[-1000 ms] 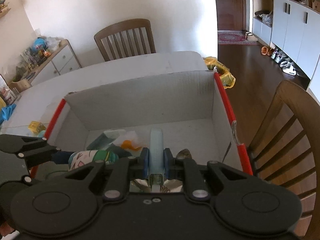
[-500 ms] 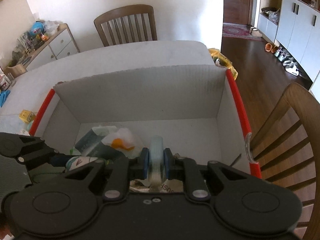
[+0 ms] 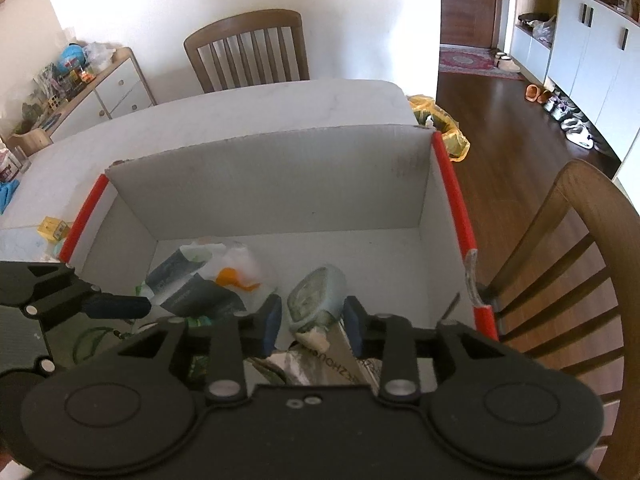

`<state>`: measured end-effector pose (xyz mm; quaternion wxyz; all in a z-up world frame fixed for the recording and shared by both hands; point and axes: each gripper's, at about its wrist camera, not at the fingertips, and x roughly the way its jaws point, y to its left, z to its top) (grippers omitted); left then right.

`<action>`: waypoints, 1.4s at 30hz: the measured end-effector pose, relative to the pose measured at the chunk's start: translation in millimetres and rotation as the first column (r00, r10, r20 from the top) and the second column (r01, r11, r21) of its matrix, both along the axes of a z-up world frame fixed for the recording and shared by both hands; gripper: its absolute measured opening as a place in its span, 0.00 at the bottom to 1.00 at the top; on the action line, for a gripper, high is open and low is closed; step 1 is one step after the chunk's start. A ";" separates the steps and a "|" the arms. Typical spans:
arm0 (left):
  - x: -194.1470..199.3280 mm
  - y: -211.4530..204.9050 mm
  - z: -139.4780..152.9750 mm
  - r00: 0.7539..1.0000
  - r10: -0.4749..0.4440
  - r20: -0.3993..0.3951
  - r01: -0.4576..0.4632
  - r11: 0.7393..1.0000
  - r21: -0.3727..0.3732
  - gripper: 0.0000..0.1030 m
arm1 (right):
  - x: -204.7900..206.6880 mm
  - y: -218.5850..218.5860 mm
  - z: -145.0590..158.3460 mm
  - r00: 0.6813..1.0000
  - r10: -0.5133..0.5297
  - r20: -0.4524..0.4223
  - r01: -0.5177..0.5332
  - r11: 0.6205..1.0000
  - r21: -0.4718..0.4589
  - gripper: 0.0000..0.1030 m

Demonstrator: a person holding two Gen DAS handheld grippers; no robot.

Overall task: Organize objects
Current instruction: 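Open both tools to drop the items in the box and withdraw, then move both tools back toward the remaining items on the table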

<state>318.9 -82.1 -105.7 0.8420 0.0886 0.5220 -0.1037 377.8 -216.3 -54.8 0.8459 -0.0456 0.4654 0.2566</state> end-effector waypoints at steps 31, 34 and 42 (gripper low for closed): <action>-85.2 61.0 91.2 0.958 0.063 0.279 -0.038 0.995 -0.094 0.71 | -87.5 10.9 84.8 0.985 -0.014 0.172 -0.011 0.990 0.141 0.61; -94.6 71.7 96.3 0.953 0.061 0.297 -0.035 0.995 -0.094 0.71 | -97.4 17.8 87.6 0.983 -0.017 0.182 -0.010 0.989 0.147 0.62; -118.8 103.8 108.4 0.941 0.077 0.330 -0.040 0.992 -0.117 0.78 | -125.9 39.3 93.9 0.979 -0.022 0.204 -0.010 0.988 0.155 0.74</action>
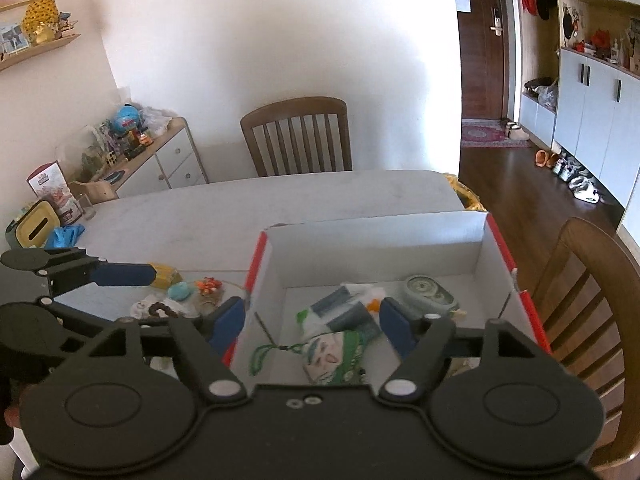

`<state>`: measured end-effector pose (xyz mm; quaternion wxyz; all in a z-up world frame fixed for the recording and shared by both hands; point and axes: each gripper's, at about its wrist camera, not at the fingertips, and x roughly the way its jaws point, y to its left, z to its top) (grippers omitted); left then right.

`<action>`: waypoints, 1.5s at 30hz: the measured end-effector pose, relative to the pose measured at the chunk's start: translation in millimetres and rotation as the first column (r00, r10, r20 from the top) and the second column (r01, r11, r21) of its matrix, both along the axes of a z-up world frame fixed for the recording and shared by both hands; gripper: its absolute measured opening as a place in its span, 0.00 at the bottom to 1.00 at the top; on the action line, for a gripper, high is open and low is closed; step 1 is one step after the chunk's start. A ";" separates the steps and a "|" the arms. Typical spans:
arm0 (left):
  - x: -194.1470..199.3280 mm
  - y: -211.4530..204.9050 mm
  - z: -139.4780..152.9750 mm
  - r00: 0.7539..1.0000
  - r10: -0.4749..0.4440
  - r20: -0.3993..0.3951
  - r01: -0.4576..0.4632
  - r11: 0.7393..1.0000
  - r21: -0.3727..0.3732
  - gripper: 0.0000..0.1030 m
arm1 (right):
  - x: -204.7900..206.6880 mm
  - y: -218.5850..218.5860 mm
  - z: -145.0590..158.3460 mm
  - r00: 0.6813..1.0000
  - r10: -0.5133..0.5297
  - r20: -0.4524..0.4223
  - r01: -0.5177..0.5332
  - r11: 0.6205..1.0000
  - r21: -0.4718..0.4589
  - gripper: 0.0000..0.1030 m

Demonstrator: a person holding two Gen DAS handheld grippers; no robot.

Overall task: Organize objects
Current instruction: 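Move both tools back toward the remaining items on the table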

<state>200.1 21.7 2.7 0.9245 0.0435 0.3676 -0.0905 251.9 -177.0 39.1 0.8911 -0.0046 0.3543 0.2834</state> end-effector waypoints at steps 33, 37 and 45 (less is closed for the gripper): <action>-59.8 136.5 -15.6 0.994 0.101 0.030 -0.097 0.990 -0.104 1.00 | -76.7 98.8 -8.9 0.999 -0.007 0.052 0.006 1.000 0.024 0.99; -65.1 151.4 -25.3 0.992 0.118 0.037 -0.114 0.989 -0.096 1.00 | -77.8 110.6 -12.1 0.999 -0.002 0.044 0.001 1.000 0.016 0.99; -67.0 178.4 -45.9 0.990 0.141 -0.008 -0.141 0.984 -0.113 1.00 | -69.4 135.6 -21.8 1.000 0.021 0.014 -0.021 1.000 -0.017 0.99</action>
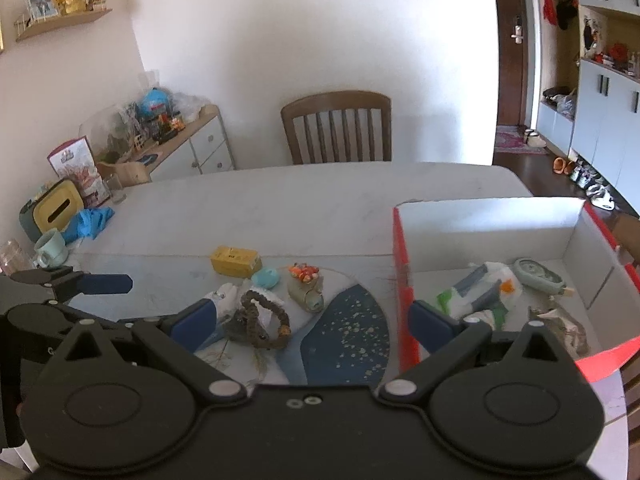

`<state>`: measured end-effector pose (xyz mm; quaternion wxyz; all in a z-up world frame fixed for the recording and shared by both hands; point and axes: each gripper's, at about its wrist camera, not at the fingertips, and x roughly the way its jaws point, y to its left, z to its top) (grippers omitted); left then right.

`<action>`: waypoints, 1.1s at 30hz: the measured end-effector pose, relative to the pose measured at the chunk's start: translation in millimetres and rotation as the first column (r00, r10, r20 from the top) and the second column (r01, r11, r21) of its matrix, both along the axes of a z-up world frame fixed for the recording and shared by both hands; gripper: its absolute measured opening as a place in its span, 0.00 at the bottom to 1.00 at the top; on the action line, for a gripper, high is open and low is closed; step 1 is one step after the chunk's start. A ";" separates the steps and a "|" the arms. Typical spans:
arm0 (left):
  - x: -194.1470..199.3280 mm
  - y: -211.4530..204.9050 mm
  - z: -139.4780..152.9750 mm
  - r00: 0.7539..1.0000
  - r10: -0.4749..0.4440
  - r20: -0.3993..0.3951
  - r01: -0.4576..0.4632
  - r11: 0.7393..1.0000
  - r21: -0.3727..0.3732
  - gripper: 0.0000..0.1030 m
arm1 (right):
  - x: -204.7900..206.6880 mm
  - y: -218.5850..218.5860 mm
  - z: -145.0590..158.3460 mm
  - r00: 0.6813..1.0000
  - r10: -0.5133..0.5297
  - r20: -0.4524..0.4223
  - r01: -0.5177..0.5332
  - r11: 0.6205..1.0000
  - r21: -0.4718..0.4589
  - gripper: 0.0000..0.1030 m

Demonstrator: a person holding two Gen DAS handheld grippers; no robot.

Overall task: Organize objects
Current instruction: 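Move both tools back toward the remaining items on the table, then grasp the black mesh bag with the left tool while the right grasps the brown bead bracelet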

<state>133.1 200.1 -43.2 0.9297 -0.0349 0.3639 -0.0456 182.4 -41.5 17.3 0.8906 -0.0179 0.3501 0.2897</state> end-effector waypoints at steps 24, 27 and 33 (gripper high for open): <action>40.7 15.3 -74.6 0.998 0.026 -0.055 -0.025 1.000 0.019 1.00 | 51.8 67.8 -53.6 0.986 0.081 -0.145 -0.097 0.990 -0.105 0.72; 45.9 16.9 -79.7 0.997 0.044 -0.062 -0.043 0.999 0.019 1.00 | 57.0 76.0 -64.4 0.981 0.094 -0.172 -0.116 0.986 -0.122 0.67; 48.9 15.7 -85.7 0.997 0.039 -0.062 -0.038 0.999 0.013 0.99 | 65.8 85.1 -77.1 0.968 0.114 -0.225 -0.144 0.982 -0.126 0.52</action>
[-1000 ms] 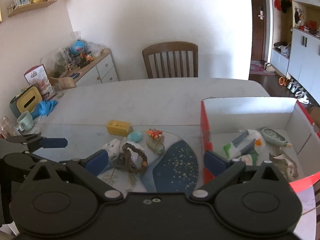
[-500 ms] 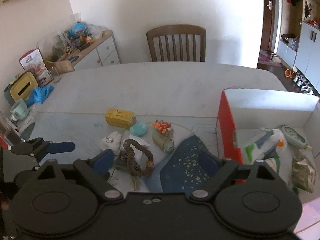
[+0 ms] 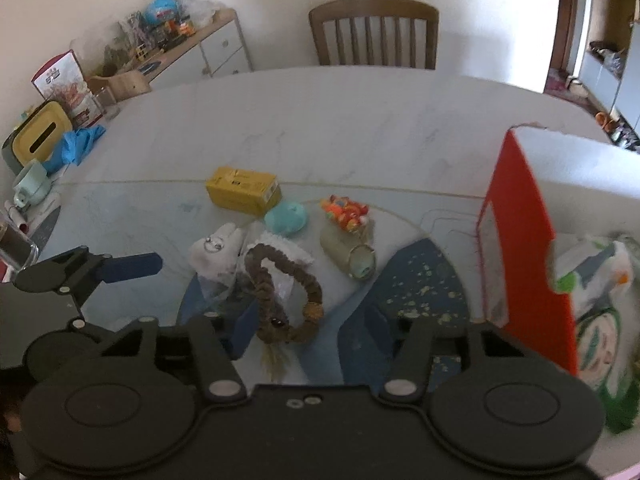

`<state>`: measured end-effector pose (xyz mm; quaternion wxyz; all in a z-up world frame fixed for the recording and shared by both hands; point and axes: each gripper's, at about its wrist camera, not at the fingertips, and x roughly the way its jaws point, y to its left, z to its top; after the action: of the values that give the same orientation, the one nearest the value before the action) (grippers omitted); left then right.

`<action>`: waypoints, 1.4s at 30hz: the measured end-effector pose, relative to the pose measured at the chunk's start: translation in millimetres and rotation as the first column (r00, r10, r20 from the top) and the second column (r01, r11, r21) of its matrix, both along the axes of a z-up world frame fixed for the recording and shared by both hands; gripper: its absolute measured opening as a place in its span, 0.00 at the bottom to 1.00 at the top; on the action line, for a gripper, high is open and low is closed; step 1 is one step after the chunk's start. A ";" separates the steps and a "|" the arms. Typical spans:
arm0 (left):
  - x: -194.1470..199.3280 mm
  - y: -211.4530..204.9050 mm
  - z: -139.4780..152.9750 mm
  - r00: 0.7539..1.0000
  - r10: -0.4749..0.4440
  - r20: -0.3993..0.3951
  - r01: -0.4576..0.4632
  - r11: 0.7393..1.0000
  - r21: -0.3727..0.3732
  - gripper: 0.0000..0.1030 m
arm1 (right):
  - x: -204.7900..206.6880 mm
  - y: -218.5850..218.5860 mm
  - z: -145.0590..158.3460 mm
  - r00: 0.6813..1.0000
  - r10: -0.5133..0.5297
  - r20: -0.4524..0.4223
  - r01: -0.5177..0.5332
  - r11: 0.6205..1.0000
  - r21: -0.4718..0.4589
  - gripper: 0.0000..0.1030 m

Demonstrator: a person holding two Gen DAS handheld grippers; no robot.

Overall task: Organize objects
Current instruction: 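Grasp the black mesh bag with the left tool while the right grasps the brown bead bracelet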

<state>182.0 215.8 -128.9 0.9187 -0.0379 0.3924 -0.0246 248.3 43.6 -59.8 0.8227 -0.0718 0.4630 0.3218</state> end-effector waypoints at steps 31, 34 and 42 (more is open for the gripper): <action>10.7 0.2 -9.8 0.999 0.002 -0.043 -0.004 0.999 -0.046 0.30 | 31.3 21.5 -22.6 0.989 0.045 -0.142 -0.029 0.994 0.110 0.07; 9.1 -0.4 -7.7 0.999 0.003 -0.033 -0.004 0.999 -0.049 0.23 | 27.9 18.3 -18.5 0.991 0.047 -0.124 -0.032 0.992 0.121 0.06; -0.2 -0.5 2.5 1.000 0.013 -0.017 -0.013 0.999 -0.051 0.20 | 15.3 -5.5 2.1 0.996 0.012 -0.092 0.005 0.983 0.182 0.06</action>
<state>181.8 215.3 -126.3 0.9143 -0.0639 0.3990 -0.0282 263.6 38.1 -57.7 0.8028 0.0178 0.4693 0.3674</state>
